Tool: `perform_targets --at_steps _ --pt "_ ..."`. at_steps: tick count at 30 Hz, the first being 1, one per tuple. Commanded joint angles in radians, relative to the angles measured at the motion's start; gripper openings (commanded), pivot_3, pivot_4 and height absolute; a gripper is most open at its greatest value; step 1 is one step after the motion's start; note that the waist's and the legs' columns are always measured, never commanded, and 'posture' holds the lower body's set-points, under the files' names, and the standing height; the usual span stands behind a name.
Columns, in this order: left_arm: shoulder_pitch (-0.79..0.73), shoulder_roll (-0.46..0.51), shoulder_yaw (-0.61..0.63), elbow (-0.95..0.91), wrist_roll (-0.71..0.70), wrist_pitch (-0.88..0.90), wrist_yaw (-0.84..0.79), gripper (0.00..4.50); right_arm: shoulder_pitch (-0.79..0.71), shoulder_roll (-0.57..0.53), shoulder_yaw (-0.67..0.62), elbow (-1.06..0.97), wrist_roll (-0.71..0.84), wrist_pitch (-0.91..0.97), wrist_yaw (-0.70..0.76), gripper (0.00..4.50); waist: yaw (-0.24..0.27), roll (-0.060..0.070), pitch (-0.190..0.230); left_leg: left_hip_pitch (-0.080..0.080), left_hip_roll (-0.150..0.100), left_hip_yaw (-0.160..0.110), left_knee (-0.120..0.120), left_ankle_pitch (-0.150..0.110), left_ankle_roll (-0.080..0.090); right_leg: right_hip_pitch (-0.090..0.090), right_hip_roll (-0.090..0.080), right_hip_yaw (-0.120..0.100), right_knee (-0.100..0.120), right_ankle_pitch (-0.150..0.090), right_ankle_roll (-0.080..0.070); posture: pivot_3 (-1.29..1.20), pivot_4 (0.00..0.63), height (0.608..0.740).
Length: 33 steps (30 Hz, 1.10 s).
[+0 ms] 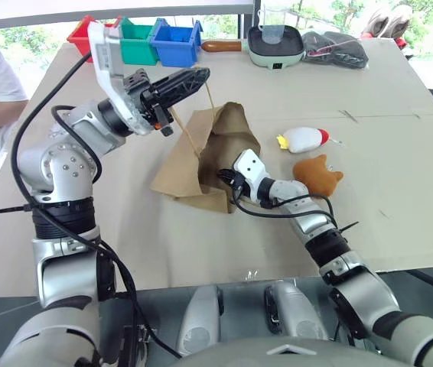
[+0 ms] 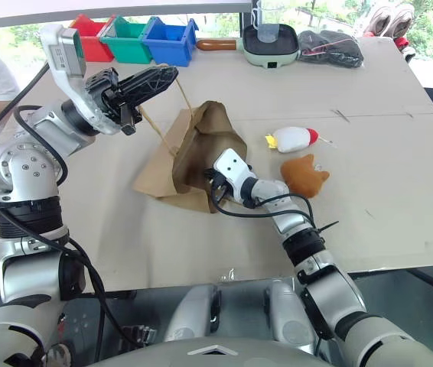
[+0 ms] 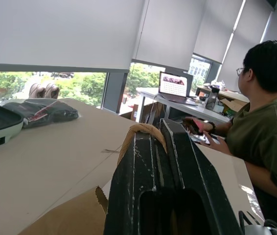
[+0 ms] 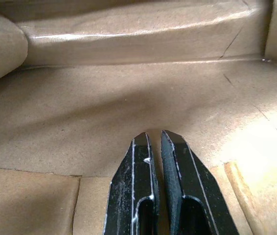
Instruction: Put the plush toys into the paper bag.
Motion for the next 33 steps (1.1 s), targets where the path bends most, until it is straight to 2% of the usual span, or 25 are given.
perform_targets --at_steps 1,4,6,7,10,13,16,18,21,24,25,27,30,31,33 --pt "0.057 0.013 -0.019 -0.081 0.027 -0.037 -0.034 0.00 0.078 -0.056 0.008 -0.181 -0.021 0.054 -0.001 0.12 0.004 0.000 0.000 -0.002 0.000 0.000 0.000 0.000 0.000 -0.002 0.000 0.000 0.000 0.000 0.000 0.00 0.150 0.740" --pt "0.098 0.005 -0.042 -0.102 0.069 -0.080 -0.043 0.00 0.117 -0.091 -0.037 -0.387 0.086 0.231 0.056 0.12 0.012 0.000 0.001 -0.005 -0.001 0.000 0.001 0.000 0.000 -0.004 -0.002 -0.001 -0.001 0.000 0.000 0.00 0.150 0.740" --pt "0.118 -0.003 -0.052 -0.112 0.099 -0.109 -0.030 0.00 0.142 -0.126 -0.080 -0.543 0.127 0.319 0.047 0.61 0.012 0.000 0.002 -0.005 -0.001 0.000 0.001 0.000 0.000 -0.004 -0.002 -0.001 -0.001 0.000 0.000 0.00 0.150 0.740" --pt "0.126 -0.008 -0.054 -0.116 0.108 -0.121 -0.025 0.00 0.153 -0.146 -0.094 -0.610 0.138 0.359 0.042 0.91 0.012 0.000 0.002 -0.005 -0.001 0.000 0.001 0.000 0.000 -0.004 -0.002 -0.001 0.000 0.000 0.000 0.00 0.150 0.740" --pt "0.145 -0.031 -0.049 -0.126 0.113 -0.163 -0.033 0.00 0.187 -0.203 -0.151 -0.805 0.167 0.475 0.009 2.25 0.011 0.000 0.002 -0.005 -0.001 0.000 0.001 0.000 0.000 -0.004 -0.002 -0.001 0.000 0.000 0.000 0.00 0.150 0.740" --pt "0.147 -0.036 -0.057 -0.129 0.118 -0.171 -0.040 0.00 0.250 -0.340 -0.276 -1.042 0.188 0.647 -0.003 3.50 0.019 0.000 0.002 -0.006 -0.001 0.000 0.001 0.000 0.000 -0.004 -0.002 -0.001 -0.001 0.000 0.000 0.00 0.150 0.740" --pt "0.135 -0.047 -0.061 -0.132 0.109 -0.167 -0.030 0.00 0.292 -0.437 -0.368 -1.086 0.162 0.790 -0.062 3.50 0.027 0.000 0.002 -0.006 -0.002 0.001 0.001 0.000 0.000 -0.004 -0.002 0.000 -0.002 0.000 0.000 0.00 0.150 0.740" --pt "0.131 -0.055 -0.065 -0.139 0.107 -0.168 -0.023 0.00 0.327 -0.510 -0.382 -1.063 0.113 0.856 -0.099 3.50 0.027 0.000 0.002 -0.005 -0.002 0.002 0.001 0.000 0.000 -0.004 -0.002 0.000 -0.002 0.000 0.000 0.00 0.150 0.740" --pt "0.130 -0.072 -0.071 -0.155 0.099 -0.159 -0.009 0.00 0.366 -0.535 -0.380 -1.019 0.128 0.928 -0.116 3.50 0.025 0.000 0.002 -0.005 -0.001 0.002 0.001 0.000 0.000 -0.004 -0.001 0.001 -0.002 0.000 0.000 0.00 0.150 0.740" --pt "0.130 -0.089 -0.080 -0.165 0.094 -0.154 -0.005 0.00 0.385 -0.494 -0.371 -0.928 0.165 0.912 -0.112 3.50 0.022 0.000 0.002 -0.005 -0.001 0.002 0.001 0.000 0.000 -0.004 0.000 0.002 -0.002 0.000 0.000 0.00 0.150 0.740" --pt "0.130 -0.092 -0.081 -0.166 0.094 -0.153 -0.005 0.00 0.390 -0.491 -0.364 -0.909 0.169 0.898 -0.108 2.99 0.022 0.000 0.002 -0.004 -0.001 0.002 0.001 0.000 0.000 -0.004 0.000 0.002 -0.002 0.000 0.000 0.00 0.150 0.740" --pt "0.127 -0.095 -0.081 -0.167 0.090 -0.150 -0.007 0.00 0.397 -0.490 -0.360 -0.885 0.170 0.854 -0.104 2.31 0.023 0.000 0.002 -0.005 -0.001 0.002 0.001 0.000 0.000 -0.004 0.000 0.002 -0.002 0.000 0.000 0.00 0.150 0.740" --pt "0.126 -0.096 -0.084 -0.167 0.089 -0.149 -0.011 0.00 0.403 -0.506 -0.366 -0.884 0.183 0.813 -0.089 0.83 0.025 0.000 0.002 -0.005 -0.001 0.002 0.001 0.000 0.000 -0.004 0.000 0.002 -0.002 0.000 0.000 0.00 0.150 0.740" --pt "0.126 -0.097 -0.085 -0.168 0.087 -0.148 -0.013 0.00 0.403 -0.510 -0.382 -0.888 0.194 0.775 -0.077 0.11 0.025 0.000 0.002 -0.005 -0.001 0.002 0.001 0.000 0.000 -0.004 0.000 0.002 -0.002 0.000 0.000 0.00 0.150 0.740" --pt "0.122 -0.099 -0.086 -0.168 0.076 -0.139 -0.017 0.00 0.367 -0.483 -0.459 -0.955 0.311 0.741 -0.014 0.04 0.025 0.000 0.002 -0.005 -0.001 0.002 0.001 0.000 0.000 -0.004 0.000 0.002 -0.002 0.000 0.001 0.00 0.150 0.740"
